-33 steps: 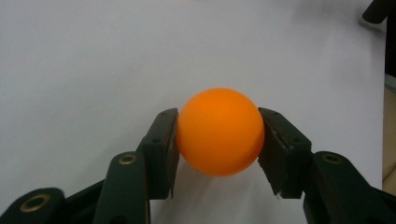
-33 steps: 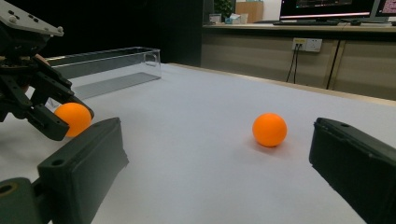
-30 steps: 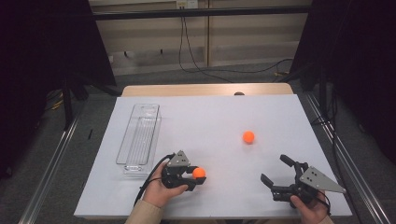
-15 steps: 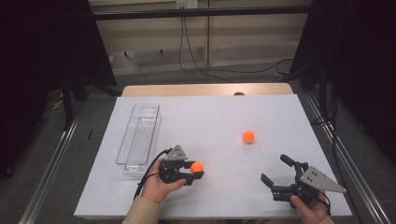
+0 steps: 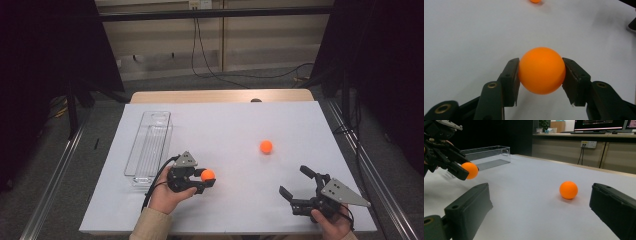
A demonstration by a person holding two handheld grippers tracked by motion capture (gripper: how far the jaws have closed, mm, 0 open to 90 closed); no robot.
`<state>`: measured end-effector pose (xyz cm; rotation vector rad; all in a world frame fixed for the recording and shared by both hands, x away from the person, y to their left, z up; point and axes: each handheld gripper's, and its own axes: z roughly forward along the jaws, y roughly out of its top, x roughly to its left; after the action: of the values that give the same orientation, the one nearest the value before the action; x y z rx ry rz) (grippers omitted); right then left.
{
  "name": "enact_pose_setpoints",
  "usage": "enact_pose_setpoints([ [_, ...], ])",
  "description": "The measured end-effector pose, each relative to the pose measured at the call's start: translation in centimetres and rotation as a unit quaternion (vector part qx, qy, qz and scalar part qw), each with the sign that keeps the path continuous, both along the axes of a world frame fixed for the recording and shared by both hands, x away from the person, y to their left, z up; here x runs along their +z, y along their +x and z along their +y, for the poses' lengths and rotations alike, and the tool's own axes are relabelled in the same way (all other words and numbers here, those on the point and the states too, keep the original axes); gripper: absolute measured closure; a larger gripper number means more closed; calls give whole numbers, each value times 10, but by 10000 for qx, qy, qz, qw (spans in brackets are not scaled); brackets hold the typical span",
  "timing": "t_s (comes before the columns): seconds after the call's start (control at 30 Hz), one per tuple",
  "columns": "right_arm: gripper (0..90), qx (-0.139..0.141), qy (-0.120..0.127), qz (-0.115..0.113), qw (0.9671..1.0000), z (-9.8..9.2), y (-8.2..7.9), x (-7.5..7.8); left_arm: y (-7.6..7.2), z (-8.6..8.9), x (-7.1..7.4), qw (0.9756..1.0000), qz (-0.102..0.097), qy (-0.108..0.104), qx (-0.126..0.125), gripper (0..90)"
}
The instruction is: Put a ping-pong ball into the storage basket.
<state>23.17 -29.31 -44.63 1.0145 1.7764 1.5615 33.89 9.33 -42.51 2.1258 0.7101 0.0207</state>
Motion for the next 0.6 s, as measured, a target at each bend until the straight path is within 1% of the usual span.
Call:
enact_pose_setpoints([
  [0.07,25,-1,-1,-5,10000,0,0,0,1,0,1,10000,19,5,1,508],
  [0.17,25,-3,3,2,10000,0,0,0,2,1,2,10000,-3,26,18,508],
  [0.2,25,3,3,6,10000,0,0,0,2,1,2,10000,9,-3,44,508],
  [0.6,25,0,7,-2,10000,0,0,0,6,3,6,9999,43,-20,147,508],
])
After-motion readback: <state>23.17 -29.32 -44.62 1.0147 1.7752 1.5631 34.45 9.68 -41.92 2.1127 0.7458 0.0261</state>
